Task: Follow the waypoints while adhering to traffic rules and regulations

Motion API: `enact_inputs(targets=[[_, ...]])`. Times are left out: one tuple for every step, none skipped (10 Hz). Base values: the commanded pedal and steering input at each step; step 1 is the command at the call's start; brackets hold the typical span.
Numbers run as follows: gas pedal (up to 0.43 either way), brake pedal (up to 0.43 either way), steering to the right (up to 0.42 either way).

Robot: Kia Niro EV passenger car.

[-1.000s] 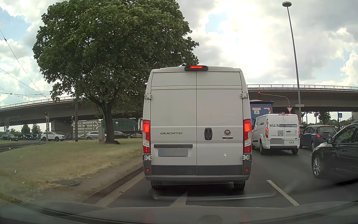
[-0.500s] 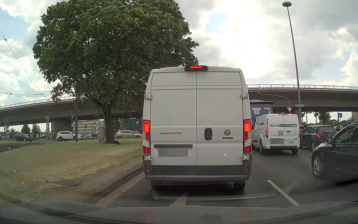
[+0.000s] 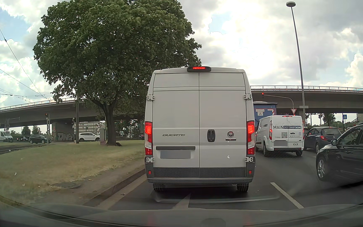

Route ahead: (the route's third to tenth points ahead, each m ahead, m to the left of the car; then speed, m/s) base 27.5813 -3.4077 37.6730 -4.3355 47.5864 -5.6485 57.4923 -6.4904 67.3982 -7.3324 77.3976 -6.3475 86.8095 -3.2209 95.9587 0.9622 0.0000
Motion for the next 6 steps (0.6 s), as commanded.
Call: enact_inputs(targets=[[0.0, 0.317, 0.002], [0.0, 0.317, 0.002], [0.0, 0.317, 0.002], [0.0, 0.317, 0.002], [0.0, 0.317, 0.002], [0.0, 0.323, 0.002]])
